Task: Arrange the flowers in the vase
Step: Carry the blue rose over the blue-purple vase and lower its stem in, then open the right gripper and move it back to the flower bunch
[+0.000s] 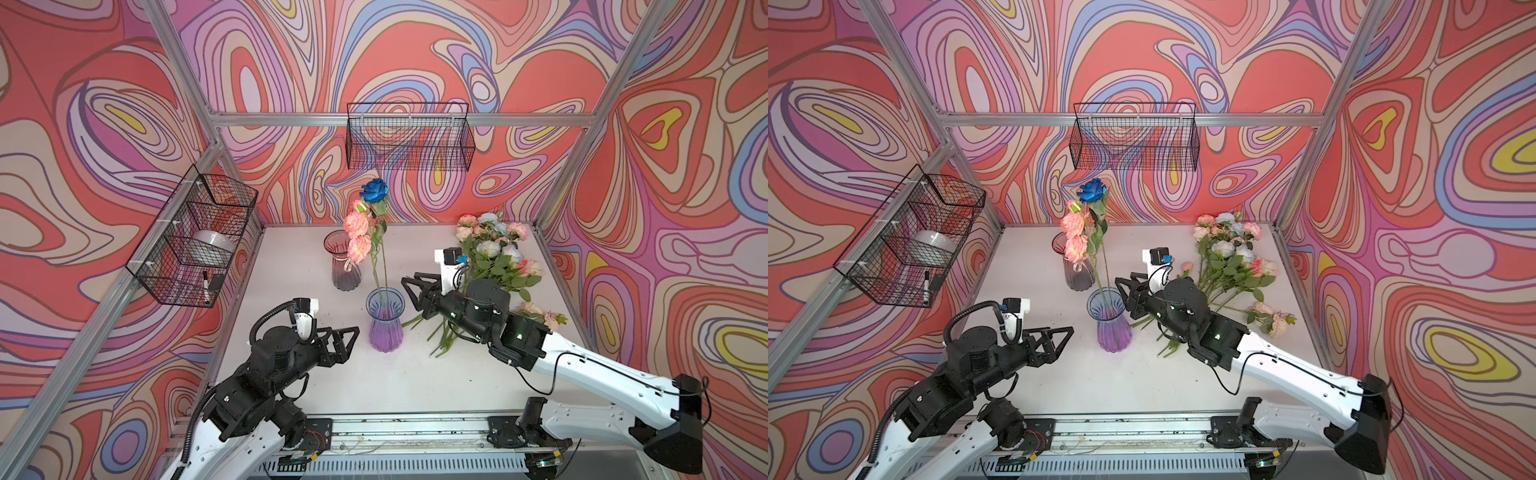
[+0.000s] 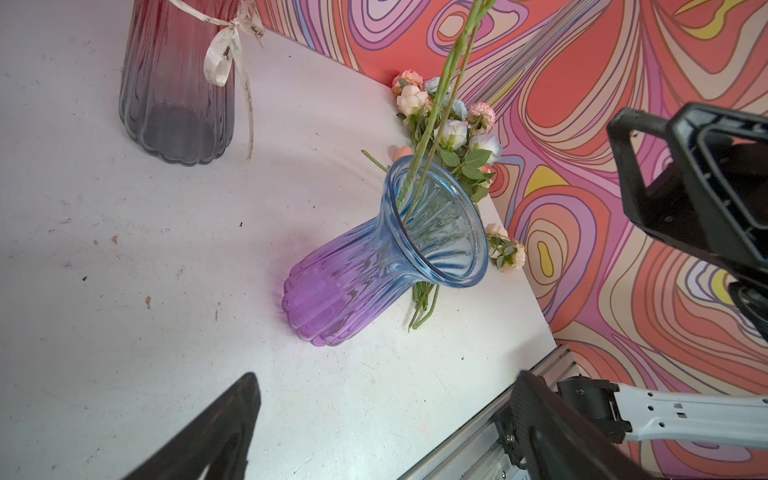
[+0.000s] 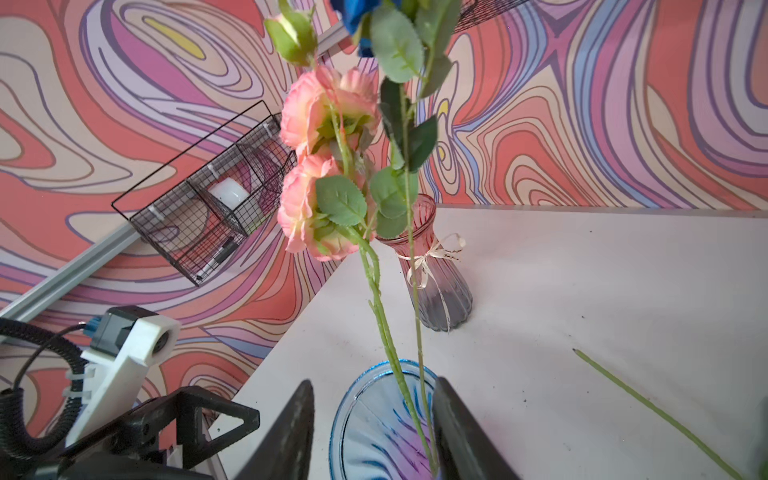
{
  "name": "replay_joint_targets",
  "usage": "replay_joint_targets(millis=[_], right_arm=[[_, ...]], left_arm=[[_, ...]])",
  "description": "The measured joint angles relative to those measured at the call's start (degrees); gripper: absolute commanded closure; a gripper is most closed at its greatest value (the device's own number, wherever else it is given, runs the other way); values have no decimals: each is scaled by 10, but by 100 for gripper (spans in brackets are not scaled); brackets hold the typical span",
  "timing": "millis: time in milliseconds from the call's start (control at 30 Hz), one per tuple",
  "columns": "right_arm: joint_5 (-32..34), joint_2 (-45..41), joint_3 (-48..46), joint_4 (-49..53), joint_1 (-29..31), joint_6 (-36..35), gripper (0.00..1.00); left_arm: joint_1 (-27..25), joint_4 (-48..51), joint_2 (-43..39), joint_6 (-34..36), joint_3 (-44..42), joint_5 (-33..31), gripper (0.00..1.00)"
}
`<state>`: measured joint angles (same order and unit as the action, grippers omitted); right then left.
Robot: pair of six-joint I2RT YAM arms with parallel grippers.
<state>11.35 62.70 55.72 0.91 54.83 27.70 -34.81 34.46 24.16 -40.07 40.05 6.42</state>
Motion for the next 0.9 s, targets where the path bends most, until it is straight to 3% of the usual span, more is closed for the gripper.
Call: replay_joint_targets(millis=[133, 267, 500, 767, 900], right_arm=[[49, -37, -40, 34, 0, 59, 54], [84, -48, -78, 83, -25, 138, 63], [-18, -72, -240, 67, -282, 307, 64], [-130, -18, -304, -34, -459, 429, 70], [-173, 56, -306, -96, -494, 471, 69]], left_arm=[[0, 0, 0, 0, -4, 0, 4], [0, 0, 0, 0, -8, 0, 4], [0, 0, -1, 0, -10, 0, 4], [0, 0, -1, 0, -10, 1, 4], [0, -1, -1, 0, -10, 2, 4]])
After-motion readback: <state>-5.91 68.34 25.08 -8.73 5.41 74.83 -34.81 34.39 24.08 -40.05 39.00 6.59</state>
